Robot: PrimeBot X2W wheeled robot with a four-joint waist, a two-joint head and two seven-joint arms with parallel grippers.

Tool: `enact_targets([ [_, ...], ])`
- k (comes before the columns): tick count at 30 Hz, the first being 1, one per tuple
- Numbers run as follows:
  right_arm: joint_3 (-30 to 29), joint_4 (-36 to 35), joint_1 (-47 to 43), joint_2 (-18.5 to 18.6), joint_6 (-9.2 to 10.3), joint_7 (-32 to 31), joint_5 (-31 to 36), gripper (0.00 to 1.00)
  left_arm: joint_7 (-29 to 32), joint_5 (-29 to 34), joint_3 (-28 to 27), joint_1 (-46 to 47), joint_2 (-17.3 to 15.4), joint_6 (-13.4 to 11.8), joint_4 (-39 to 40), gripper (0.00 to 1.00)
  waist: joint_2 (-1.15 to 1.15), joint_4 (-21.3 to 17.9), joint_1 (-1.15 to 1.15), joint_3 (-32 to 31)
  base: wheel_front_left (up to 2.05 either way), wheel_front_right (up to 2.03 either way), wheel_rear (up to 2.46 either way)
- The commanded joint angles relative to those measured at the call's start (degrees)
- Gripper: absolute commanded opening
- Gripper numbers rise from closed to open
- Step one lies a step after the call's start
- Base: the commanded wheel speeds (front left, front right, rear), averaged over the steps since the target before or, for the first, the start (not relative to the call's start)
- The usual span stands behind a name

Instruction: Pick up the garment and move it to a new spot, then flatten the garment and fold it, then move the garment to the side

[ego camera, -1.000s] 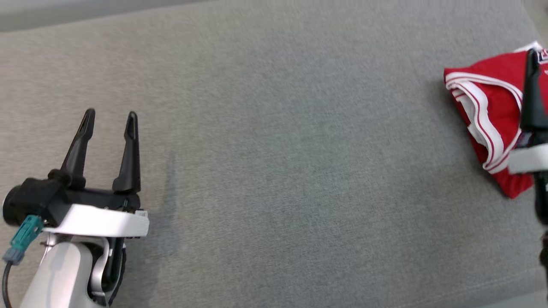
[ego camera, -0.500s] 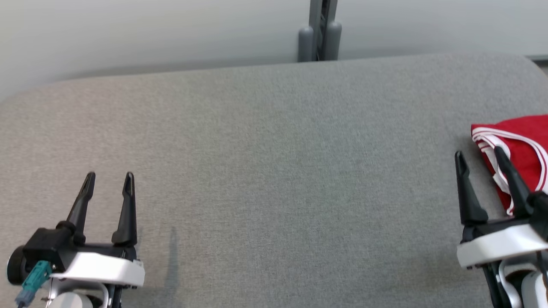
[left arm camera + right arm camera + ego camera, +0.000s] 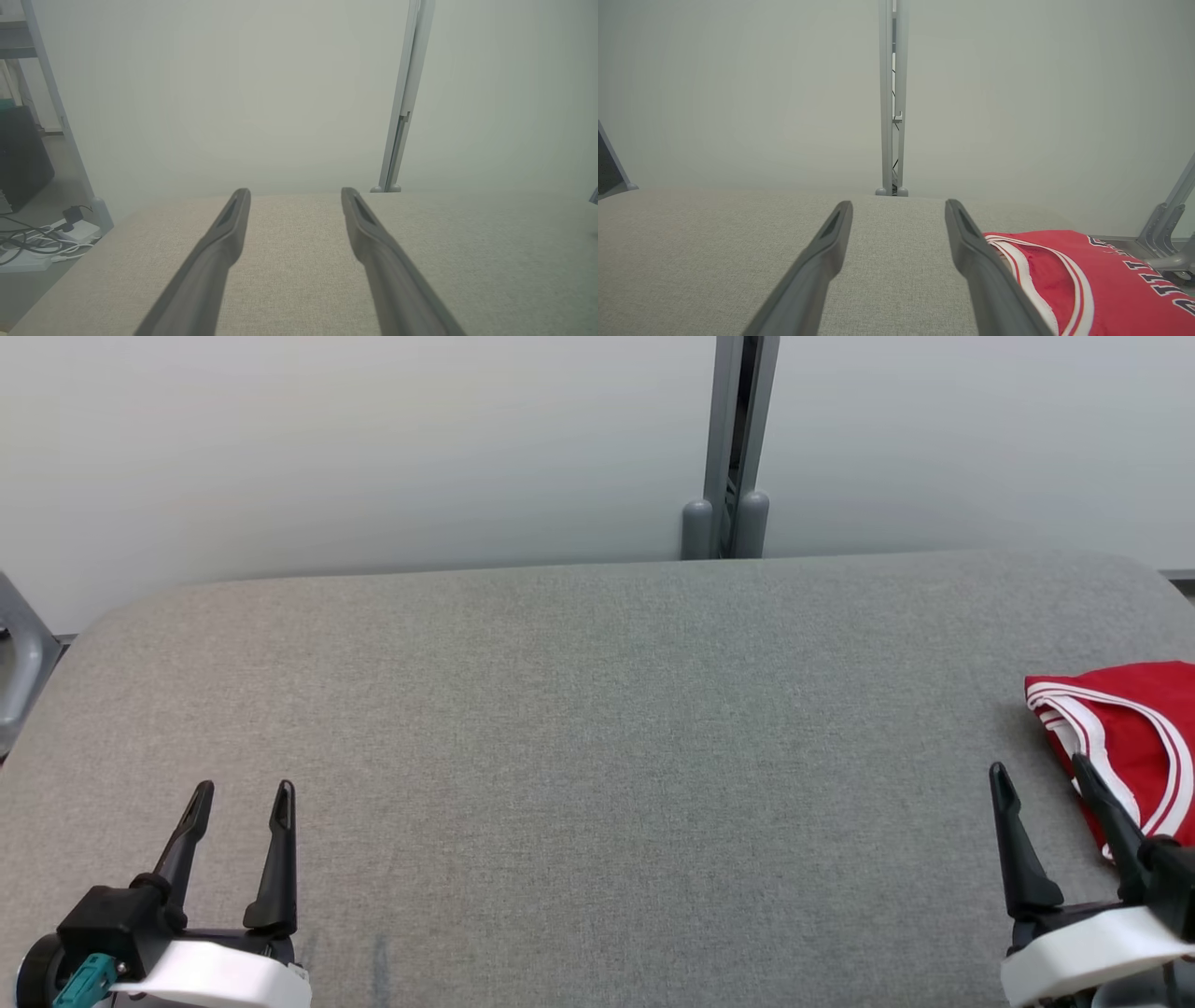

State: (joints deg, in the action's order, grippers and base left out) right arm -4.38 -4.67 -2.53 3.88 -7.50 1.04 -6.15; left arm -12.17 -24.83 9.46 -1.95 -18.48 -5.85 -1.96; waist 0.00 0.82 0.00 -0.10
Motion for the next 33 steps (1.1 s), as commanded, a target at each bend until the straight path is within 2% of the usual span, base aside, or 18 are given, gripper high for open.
enact_targets([
  [1, -0.14, -0.82, -1.26, -0.01, 0.02, -0.62, 0.25, 1.00, 0.40, -0.33, 0.03, -0.46, -0.41, -0.10, 0.32, 1.00, 0.00, 0.30, 0.00, -0.67, 0.00, 0.00, 0.00],
  [13, -0.18, -2.38, -2.95, -0.54, 0.02, -1.30, -0.46, 1.00, 2.72, -0.63, 0.01, -2.02, -1.14, -1.74, 1.94, 1.00, 0.00, 0.07, 0.00, -1.23, 0.00, 0.00, 0.00],
  [33, -0.24, -2.46, -2.74, -1.03, 0.02, -0.69, -1.32, 1.00, 4.65, -1.17, 0.41, -2.85, -1.76, -3.11, 4.45, 1.00, 0.00, 0.14, 0.00, -0.55, 0.00, 0.00, 0.00],
])
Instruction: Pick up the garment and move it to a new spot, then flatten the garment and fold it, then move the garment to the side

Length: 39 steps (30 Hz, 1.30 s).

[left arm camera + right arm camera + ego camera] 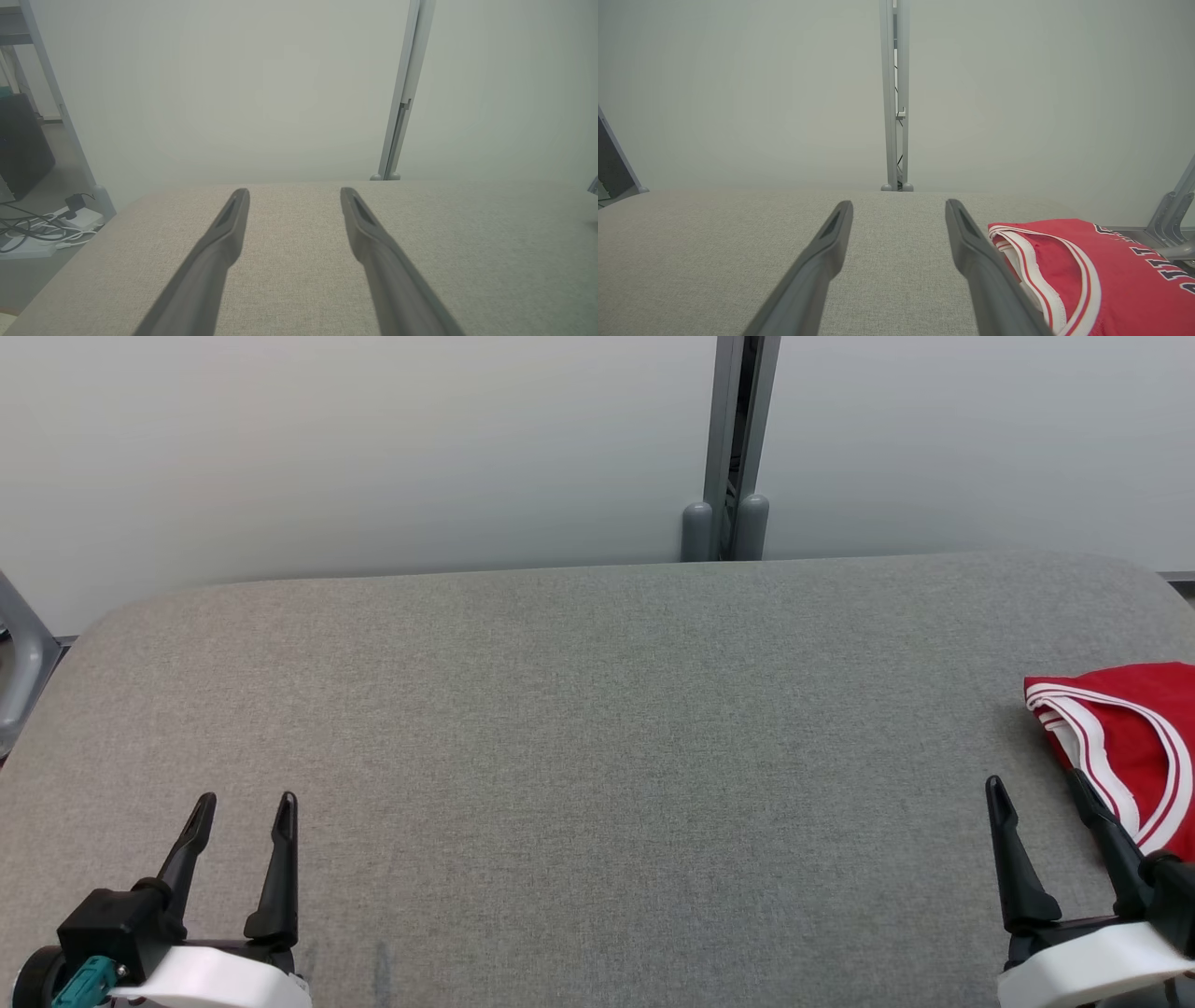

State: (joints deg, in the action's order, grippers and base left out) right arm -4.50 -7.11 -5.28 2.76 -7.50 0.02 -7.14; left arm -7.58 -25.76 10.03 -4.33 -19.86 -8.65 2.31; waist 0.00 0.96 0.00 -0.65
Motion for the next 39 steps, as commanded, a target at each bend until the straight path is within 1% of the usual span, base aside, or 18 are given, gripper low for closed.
enact_targets([
  [1, -0.11, 0.02, -0.01, 0.09, 0.02, 0.36, -0.39, 1.00, 0.14, -0.28, -0.16, -0.52, -0.43, -0.39, 0.23, 1.00, 0.00, 0.01, 0.00, 0.02, 0.00, 0.00, 0.00],
  [13, -0.37, 0.20, -0.13, 0.08, 0.02, 0.63, -1.84, 1.00, 0.60, -0.83, 0.16, -0.60, -0.46, -0.70, 1.17, 1.00, 0.00, 0.43, 0.00, 0.41, 0.00, 0.00, 0.00],
  [14, -0.21, 0.42, 0.01, -0.08, 0.00, 0.36, -1.59, 0.00, 0.70, -0.67, 0.27, -0.19, -0.08, -0.49, 0.84, 0.00, 0.00, 0.42, 0.00, 0.42, 0.00, 0.00, 0.00],
  [16, -0.22, 1.63, -0.13, -0.48, 0.00, 0.18, -1.74, 0.00, 0.81, -0.82, 0.60, -0.51, 0.83, -0.52, -0.08, 0.00, 0.00, 0.41, 0.00, 0.43, 0.00, 0.00, 0.00],
  [24, -3.74, 5.89, 3.84, -0.39, 0.00, -2.87, -9.14, 0.00, 0.85, -8.36, 0.10, 1.72, 2.58, -1.11, -0.31, 0.00, 0.00, 0.31, 0.00, 0.40, 0.00, 0.00, 0.00],
  [25, -3.74, 5.89, 3.84, -0.39, 0.00, -2.87, -9.14, 0.00, 0.85, -8.36, 0.10, 1.72, 2.58, -1.11, -0.31, 0.00, 0.00, 0.31, 0.00, 0.40, 0.00, 0.00, 0.00],
  [39, -9.12, 12.40, 9.85, -0.25, 0.00, -7.51, -20.37, 0.00, 0.61, -20.09, -0.31, 5.72, 5.27, -1.32, -1.99, 0.00, 0.00, 0.13, 0.00, 0.33, 0.00, 0.00, 0.00],
])
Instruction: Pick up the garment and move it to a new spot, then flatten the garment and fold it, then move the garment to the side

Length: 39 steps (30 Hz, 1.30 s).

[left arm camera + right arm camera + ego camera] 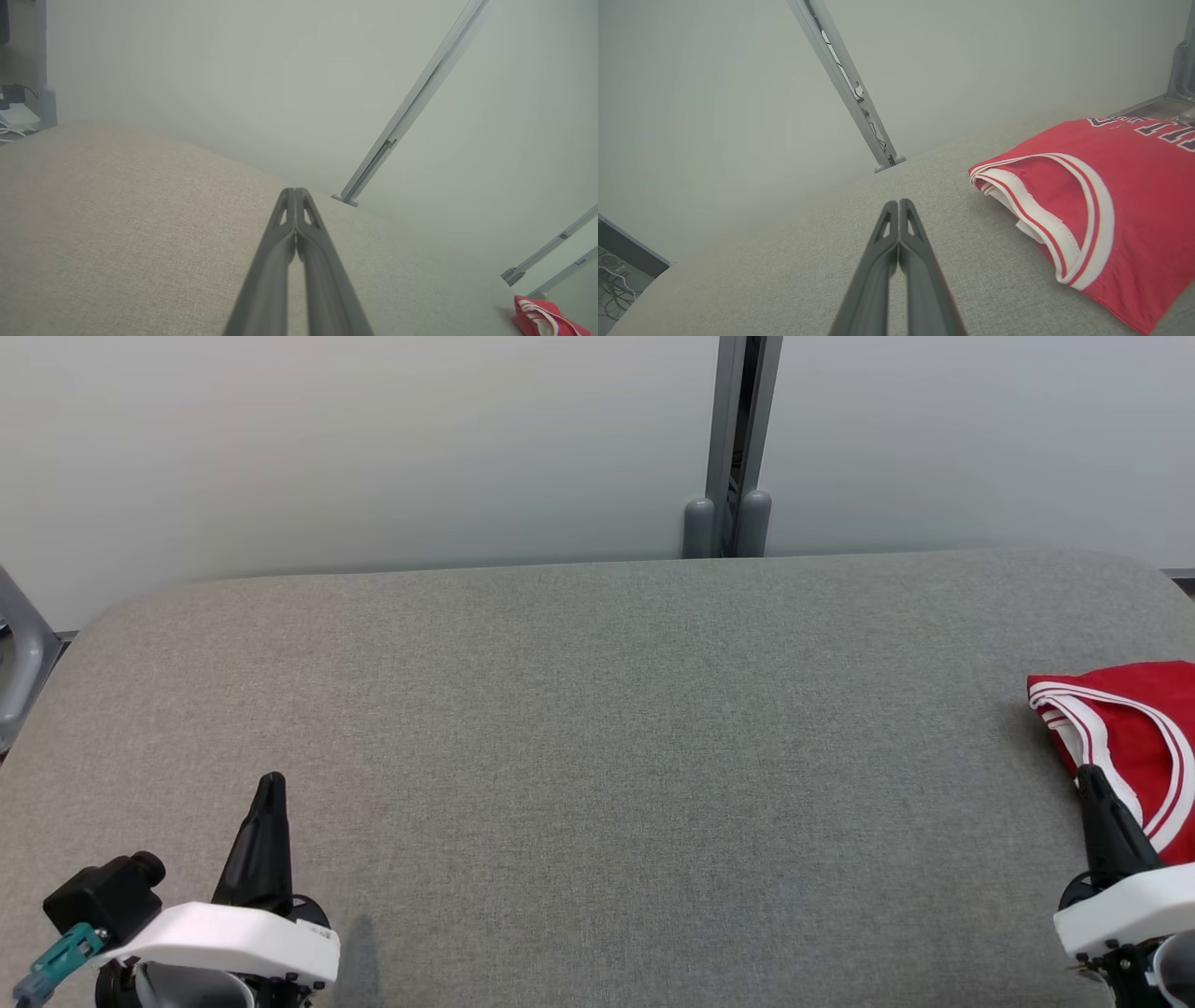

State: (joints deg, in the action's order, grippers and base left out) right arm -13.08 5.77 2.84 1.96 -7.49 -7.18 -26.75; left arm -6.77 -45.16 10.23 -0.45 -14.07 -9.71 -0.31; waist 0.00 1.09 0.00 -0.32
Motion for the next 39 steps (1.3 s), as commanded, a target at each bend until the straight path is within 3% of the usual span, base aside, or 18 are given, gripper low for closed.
enact_targets([
  [1, -0.90, -0.06, 2.12, 0.57, -0.01, -0.64, -1.50, 0.00, -0.20, -1.44, -0.54, 2.11, -0.35, -0.28, 0.53, 0.00, 0.00, -0.01, 0.00, 0.00, 0.00, 0.00, 0.00],
  [39, -11.60, 13.12, 14.15, 0.89, -0.01, -9.93, -24.04, 0.00, -0.53, -24.84, -1.49, 9.75, 5.10, -1.01, -2.20, 0.00, 0.00, -0.48, 0.00, -0.17, 0.00, 0.00, 0.00],
])
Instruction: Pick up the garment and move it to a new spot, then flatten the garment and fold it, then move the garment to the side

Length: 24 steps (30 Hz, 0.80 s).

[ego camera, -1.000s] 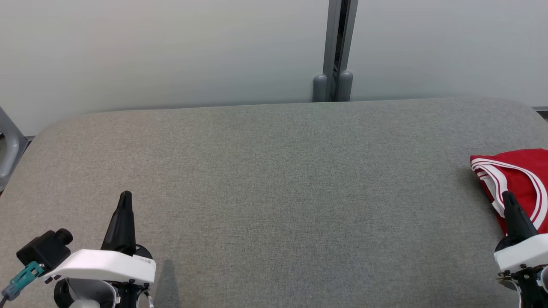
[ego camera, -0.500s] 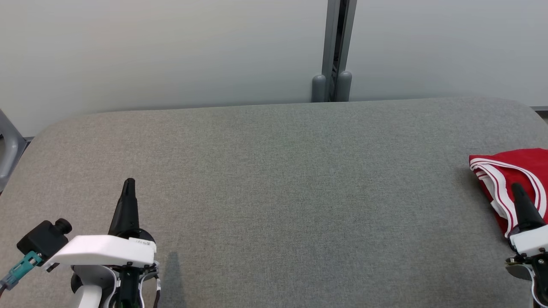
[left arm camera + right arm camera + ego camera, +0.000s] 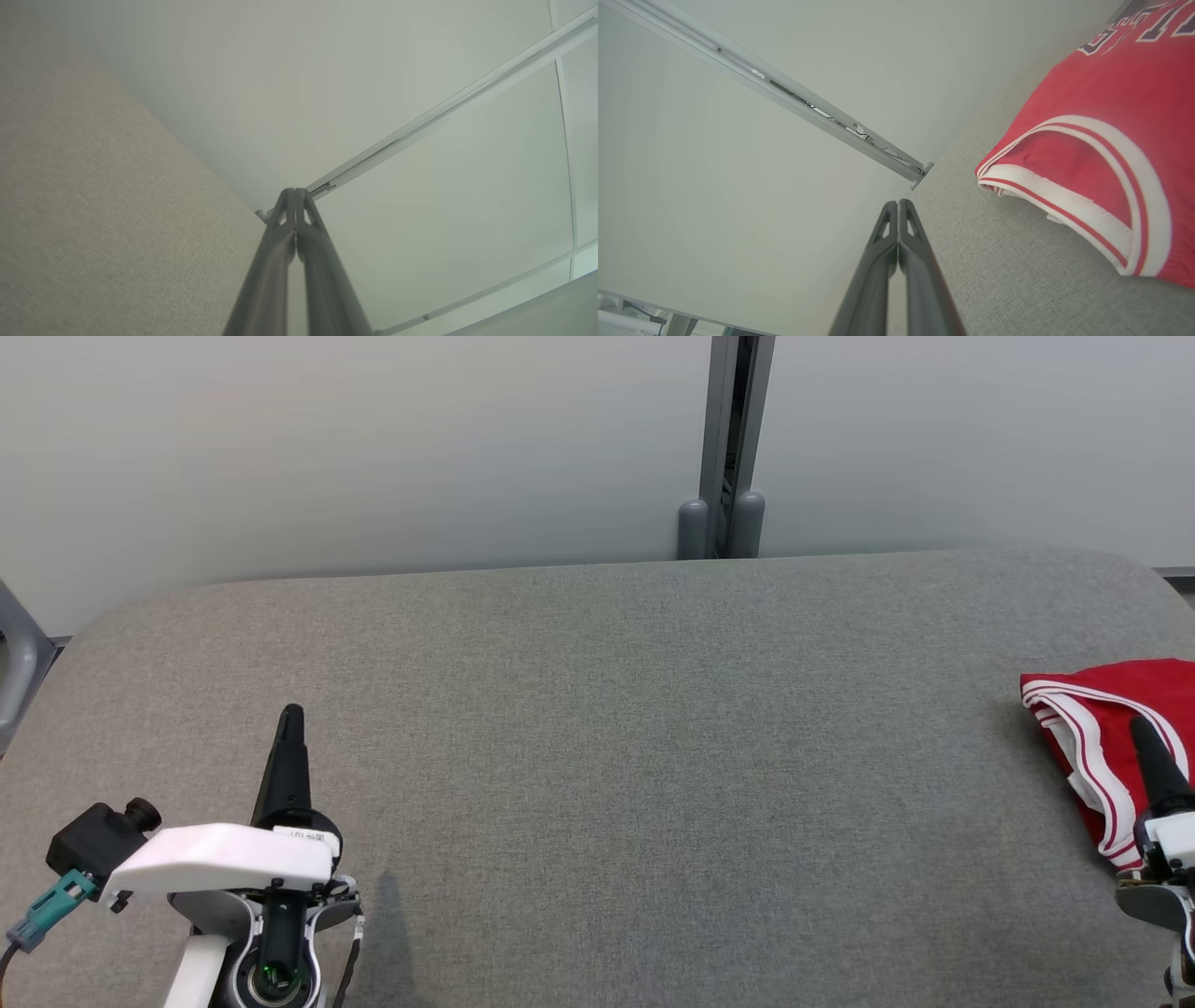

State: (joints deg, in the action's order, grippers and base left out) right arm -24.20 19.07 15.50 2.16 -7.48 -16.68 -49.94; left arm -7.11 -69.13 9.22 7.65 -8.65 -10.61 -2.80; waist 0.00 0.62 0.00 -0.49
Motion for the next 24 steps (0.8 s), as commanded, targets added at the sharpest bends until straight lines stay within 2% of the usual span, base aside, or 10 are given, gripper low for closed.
enact_targets([
  [1, -0.72, 0.12, 1.75, 0.70, -0.02, -0.64, -1.36, 0.00, -0.20, -1.41, -0.50, 1.86, -0.20, -0.13, 0.22, 0.00, 0.00, -0.01, 0.00, 0.00, 0.00, 0.00, 0.00],
  [24, -5.82, 6.50, 7.43, 0.84, -0.02, -5.12, -12.13, 0.00, -0.36, -12.46, -0.93, 5.50, 2.49, -0.53, -0.98, 0.00, 0.00, -0.32, 0.00, -0.11, 0.00, 0.00, 0.00],
])
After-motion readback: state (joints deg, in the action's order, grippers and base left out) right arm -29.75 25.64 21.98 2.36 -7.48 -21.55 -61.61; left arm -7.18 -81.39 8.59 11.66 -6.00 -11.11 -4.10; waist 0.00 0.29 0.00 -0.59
